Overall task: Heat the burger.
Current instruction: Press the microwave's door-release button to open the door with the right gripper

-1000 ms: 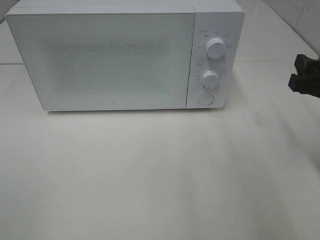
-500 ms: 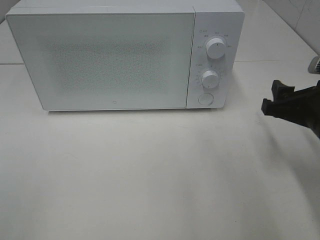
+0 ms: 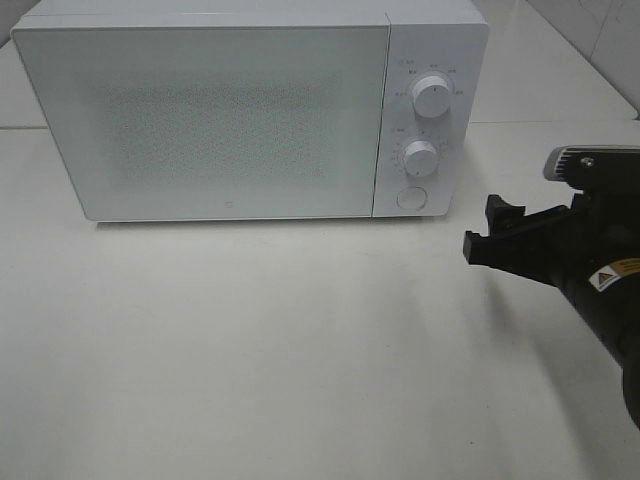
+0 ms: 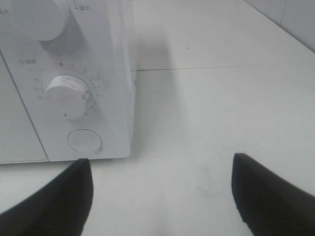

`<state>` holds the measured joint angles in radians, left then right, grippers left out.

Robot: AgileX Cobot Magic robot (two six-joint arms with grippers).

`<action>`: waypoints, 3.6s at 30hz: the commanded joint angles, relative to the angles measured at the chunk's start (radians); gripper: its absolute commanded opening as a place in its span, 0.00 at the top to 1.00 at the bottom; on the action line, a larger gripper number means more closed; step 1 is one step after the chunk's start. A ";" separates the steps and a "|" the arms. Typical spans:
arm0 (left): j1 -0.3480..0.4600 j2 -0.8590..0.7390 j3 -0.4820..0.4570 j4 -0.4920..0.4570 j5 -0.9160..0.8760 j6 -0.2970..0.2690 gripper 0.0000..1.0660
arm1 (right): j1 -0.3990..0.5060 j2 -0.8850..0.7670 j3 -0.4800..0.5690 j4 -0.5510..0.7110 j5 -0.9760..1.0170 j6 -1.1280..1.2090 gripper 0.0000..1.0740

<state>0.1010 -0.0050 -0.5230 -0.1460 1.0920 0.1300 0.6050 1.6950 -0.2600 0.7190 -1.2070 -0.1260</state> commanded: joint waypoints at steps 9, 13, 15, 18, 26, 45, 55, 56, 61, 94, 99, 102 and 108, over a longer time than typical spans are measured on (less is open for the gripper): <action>0.000 -0.017 0.001 -0.003 -0.014 0.000 0.08 | 0.133 0.083 -0.114 0.089 -0.105 -0.019 0.30; 0.000 -0.017 0.001 -0.003 -0.014 0.000 0.08 | 0.136 0.101 -0.127 0.097 -0.097 -0.017 0.30; 0.000 -0.017 0.001 -0.003 -0.014 0.000 0.08 | 0.145 0.101 -0.135 0.108 -0.077 -0.016 0.30; 0.000 -0.017 0.001 -0.003 -0.014 0.000 0.08 | 0.145 0.101 -0.141 0.107 -0.068 -0.014 0.31; 0.000 -0.017 0.001 -0.003 -0.014 0.000 0.08 | 0.145 0.101 -0.144 0.106 -0.051 0.184 0.31; 0.000 -0.017 0.001 -0.003 -0.014 0.000 0.08 | 0.145 0.101 -0.144 0.102 0.030 0.845 0.42; 0.000 -0.017 0.001 -0.003 -0.014 0.000 0.08 | 0.145 0.101 -0.144 0.102 0.060 1.141 0.57; 0.000 -0.017 0.001 -0.003 -0.014 0.000 0.08 | 0.145 0.101 -0.144 0.102 0.071 1.203 0.62; 0.000 -0.017 0.001 -0.003 -0.014 0.000 0.08 | 0.145 0.101 -0.144 0.101 0.109 1.325 0.74; 0.000 -0.017 0.001 -0.003 -0.014 0.000 0.08 | 0.090 0.134 -0.239 0.008 0.230 1.547 1.00; 0.000 -0.017 0.001 -0.003 -0.014 0.000 0.08 | 0.039 0.179 -0.297 -0.045 0.270 1.548 1.00; 0.000 -0.017 0.001 -0.003 -0.014 0.000 0.08 | 0.017 0.200 -0.329 -0.081 0.294 1.551 1.00; 0.000 -0.017 0.001 -0.003 -0.014 0.000 0.08 | -0.025 0.232 -0.377 -0.131 0.316 1.551 1.00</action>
<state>0.1010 -0.0050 -0.5230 -0.1460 1.0920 0.1300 0.5960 1.9190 -0.6190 0.6160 -0.8980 1.4280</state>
